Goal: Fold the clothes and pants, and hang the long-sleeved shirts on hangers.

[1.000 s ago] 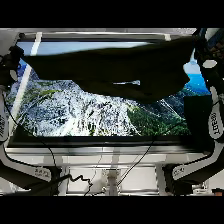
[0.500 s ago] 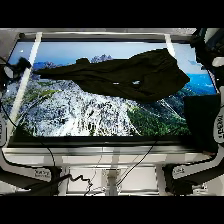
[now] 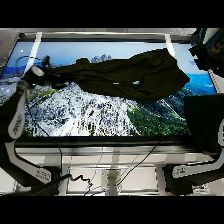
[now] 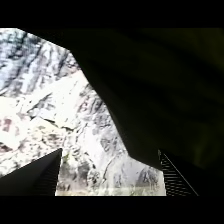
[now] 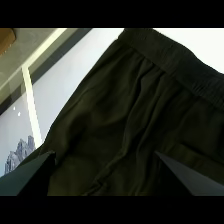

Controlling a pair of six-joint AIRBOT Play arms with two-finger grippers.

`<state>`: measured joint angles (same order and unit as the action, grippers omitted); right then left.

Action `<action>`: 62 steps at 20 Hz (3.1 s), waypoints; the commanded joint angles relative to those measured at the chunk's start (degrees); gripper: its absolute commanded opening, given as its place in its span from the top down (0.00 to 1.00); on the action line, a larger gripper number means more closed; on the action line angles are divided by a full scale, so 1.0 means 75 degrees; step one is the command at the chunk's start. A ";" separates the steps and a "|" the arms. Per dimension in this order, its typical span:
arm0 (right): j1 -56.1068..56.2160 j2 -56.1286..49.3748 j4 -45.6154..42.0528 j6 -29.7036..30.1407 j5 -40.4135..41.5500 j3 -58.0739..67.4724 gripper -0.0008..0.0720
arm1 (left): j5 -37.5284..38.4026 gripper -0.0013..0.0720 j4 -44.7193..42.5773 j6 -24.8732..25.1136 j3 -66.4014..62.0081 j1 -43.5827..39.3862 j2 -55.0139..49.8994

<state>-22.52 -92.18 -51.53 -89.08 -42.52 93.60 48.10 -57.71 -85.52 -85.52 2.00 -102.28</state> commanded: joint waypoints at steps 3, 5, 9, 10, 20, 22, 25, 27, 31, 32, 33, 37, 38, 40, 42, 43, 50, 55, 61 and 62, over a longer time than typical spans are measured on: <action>-0.0023 0.0009 -0.0064 0.0000 -0.0181 0.0006 0.04 | -0.1142 0.05 0.1005 -0.0370 -0.0003 -0.0831 -0.0863; -0.0023 0.0006 -0.0149 0.0000 -0.0184 0.0006 0.04 | -0.1495 0.17 0.1180 -0.0373 -0.0006 -0.0927 -0.1032; -0.0023 0.0006 -0.0154 0.0000 -0.0189 0.0006 0.04 | -0.1501 0.55 0.0842 -0.0373 -0.0003 -0.0912 -0.1093; -0.0020 0.0006 -0.0157 0.0000 -0.0192 0.0006 0.04 | -0.1486 0.63 0.0755 -0.0376 -0.0003 -0.0898 -0.1093; -0.0286 -0.0009 -0.1539 -0.0009 -0.1824 0.0003 0.20 | -0.1046 0.96 0.0699 0.0868 -0.0009 0.0216 0.0807; -0.0216 -0.0032 -0.1591 0.0032 -0.2716 0.0003 0.11 | -0.0804 0.96 0.0688 0.1247 -0.0009 0.0469 0.1705; -0.0128 -0.0184 -0.1853 -0.0047 -0.3188 0.0000 0.14 | -0.0323 0.96 -0.0125 0.1349 -0.0009 0.0647 0.3080; -0.0128 -0.0361 -0.1830 -0.0583 -0.3509 -0.0015 0.14 | 0.0350 0.96 -0.0813 0.1297 -0.0006 0.0647 0.3771; 0.0338 -0.0749 -0.1708 -0.0813 -0.4334 -0.0612 0.14 | 0.3069 0.96 -0.1026 0.1291 0.0047 0.0635 0.4109; 0.0495 -0.0804 -0.1711 -0.0845 -0.4156 -0.0851 0.14 | 0.3570 0.96 -0.1026 0.1291 0.0198 0.0635 0.4083; 0.0638 -0.0845 -0.1716 -0.0915 -0.3824 -0.1102 0.14 | 0.3844 0.96 -0.1058 0.1294 0.0463 0.0635 0.4074; 0.0810 -0.0956 -0.1821 -0.2133 -0.1845 -0.1848 0.14 | 0.3704 0.96 -0.2002 0.1040 0.1556 0.0635 0.4124; 0.0810 -0.0968 -0.1944 -0.2463 -0.1536 -0.1935 0.14 | 0.3590 0.96 -0.2238 0.0924 0.1769 0.0635 0.4164; 0.0810 -0.1072 -0.2183 -0.3235 -0.1241 -0.2005 0.14 | 0.3107 0.96 -0.2428 0.0766 0.2186 0.0635 0.4246; 0.0813 -0.1198 -0.2361 -0.3669 -0.0801 -0.2017 0.14 | 0.2477 0.96 -0.2445 0.0597 0.2483 0.0583 0.4272; 0.0813 -0.1259 -0.2340 -0.3666 -0.0440 -0.2022 0.15 | 0.2197 0.96 -0.2430 0.0595 0.2600 0.0501 0.4269; 0.0813 -0.1682 -0.1967 -0.3567 0.1632 -0.2022 0.24 | 0.1894 0.96 -0.3086 0.0198 0.2769 0.0114 0.4255; 0.0816 -0.1676 -0.1967 -0.2900 0.1970 -0.1941 0.95 | 0.1813 0.96 -0.3526 0.0189 0.2769 0.0117 0.4255; 0.0819 -0.0507 -0.2002 -0.0909 0.2084 -0.1740 0.95 | 0.0160 0.96 -0.6047 -0.0122 0.2253 0.0125 0.4261; 0.0819 -0.0248 -0.1996 -0.0647 0.2162 -0.1743 0.95 | -0.0114 0.96 -0.6545 -0.0143 0.1961 0.0128 0.4261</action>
<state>-16.38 -98.32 -66.26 -101.25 -27.79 80.12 54.11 -95.64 -85.73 -67.37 2.90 -70.37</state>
